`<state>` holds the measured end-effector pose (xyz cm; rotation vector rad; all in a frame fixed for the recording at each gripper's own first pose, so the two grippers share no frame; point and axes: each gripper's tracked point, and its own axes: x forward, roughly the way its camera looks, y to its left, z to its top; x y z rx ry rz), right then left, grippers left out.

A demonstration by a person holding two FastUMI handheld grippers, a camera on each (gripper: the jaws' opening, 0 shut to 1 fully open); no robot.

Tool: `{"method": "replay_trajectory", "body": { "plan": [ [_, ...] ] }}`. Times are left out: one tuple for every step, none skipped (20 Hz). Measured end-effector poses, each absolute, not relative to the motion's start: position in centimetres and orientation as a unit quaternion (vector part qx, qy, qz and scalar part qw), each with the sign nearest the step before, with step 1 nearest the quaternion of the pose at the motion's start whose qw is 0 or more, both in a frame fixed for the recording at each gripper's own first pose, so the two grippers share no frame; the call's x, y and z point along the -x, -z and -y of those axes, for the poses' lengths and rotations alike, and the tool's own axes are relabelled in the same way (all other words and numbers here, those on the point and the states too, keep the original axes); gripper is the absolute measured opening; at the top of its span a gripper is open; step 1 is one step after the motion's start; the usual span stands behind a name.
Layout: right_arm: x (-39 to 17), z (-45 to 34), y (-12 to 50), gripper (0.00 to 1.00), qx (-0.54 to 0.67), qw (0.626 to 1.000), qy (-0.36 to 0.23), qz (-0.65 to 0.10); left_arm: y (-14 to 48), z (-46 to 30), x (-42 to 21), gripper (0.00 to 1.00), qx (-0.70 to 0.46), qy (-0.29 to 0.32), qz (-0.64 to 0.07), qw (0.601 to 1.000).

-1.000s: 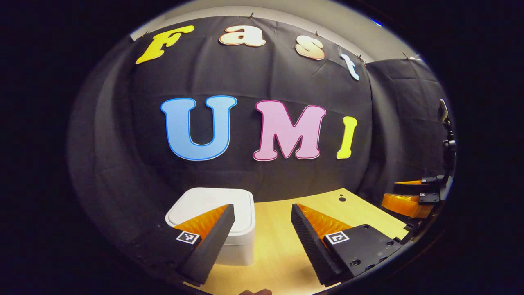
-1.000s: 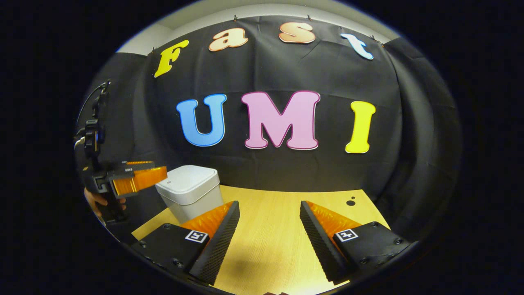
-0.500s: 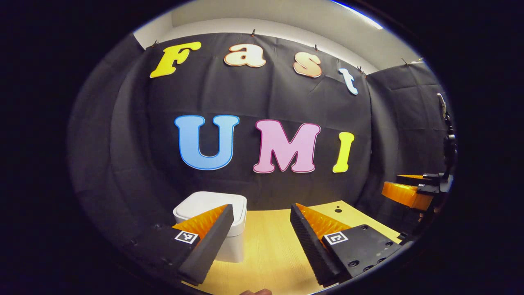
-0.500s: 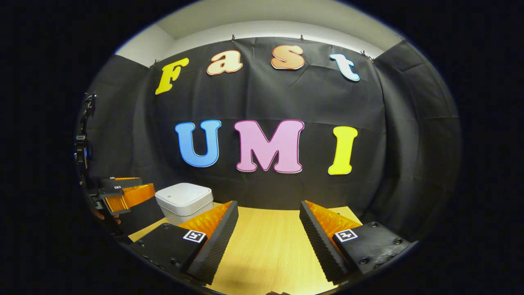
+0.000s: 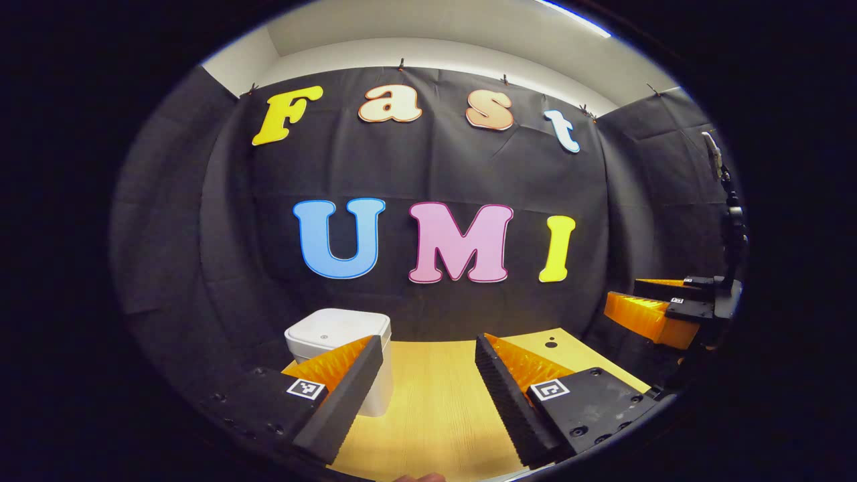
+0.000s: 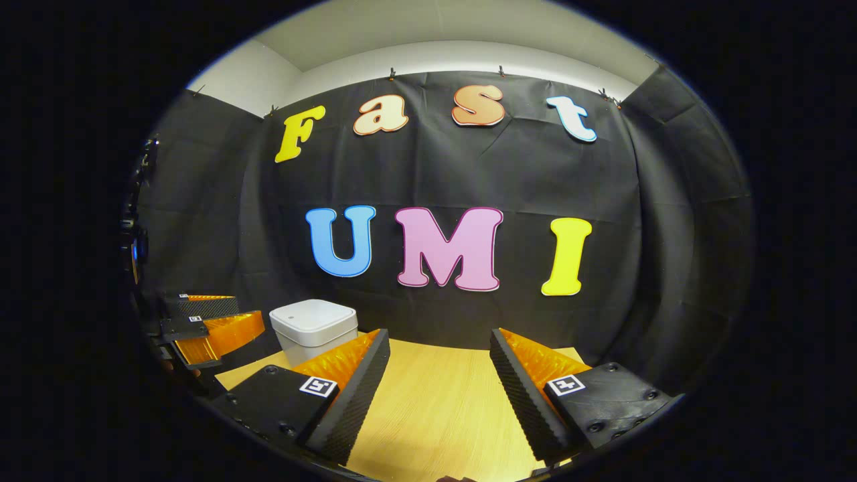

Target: Press the lid of the desktop garbage bin to open it, pick up the crumpled paper on the desktop and throw it into the bin, then pick up the pop can on the desktop and drop it into the bin, and finally close the garbage bin lid.

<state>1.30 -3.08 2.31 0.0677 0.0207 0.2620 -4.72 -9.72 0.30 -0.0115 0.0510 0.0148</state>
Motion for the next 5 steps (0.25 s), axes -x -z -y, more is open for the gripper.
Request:
{"method": "replay_trajectory", "body": {
  "plan": [
    [-1.3, 3.4, -2.5, 0.98, -0.032, 0.992, -0.125, -0.01, -0.8, 9.8, 4.5, 0.95, 0.006, -0.002, -0.022, 1.0],
    [-1.3, 3.5, -2.5, 0.98, -0.031, 0.992, -0.121, -0.012, -1.1, 9.8, 4.4, 0.96, 0.006, 0.0, -0.022, 1.0],
    [-1.4, 3.3, -2.9, 0.98, -0.031, 0.992, -0.122, -0.011, -1.2, 9.5, 4.0, 0.95, 0.006, 0.001, -0.022, 1.0],
    [-1.4, 3.1, -3.5, 0.98, -0.029, 0.992, -0.122, -0.005, -1.5, 9.4, 3.7, 0.95, 0.007, 0.003, -0.019, 1.0],
    [-1.6, 3.1, -3.9, 0.97, -0.021, 0.992, -0.121, -0.001, -1.6, 9.2, 3.4, 0.95, 0.008, 0.004, -0.02, 1.0]
  ]
}}
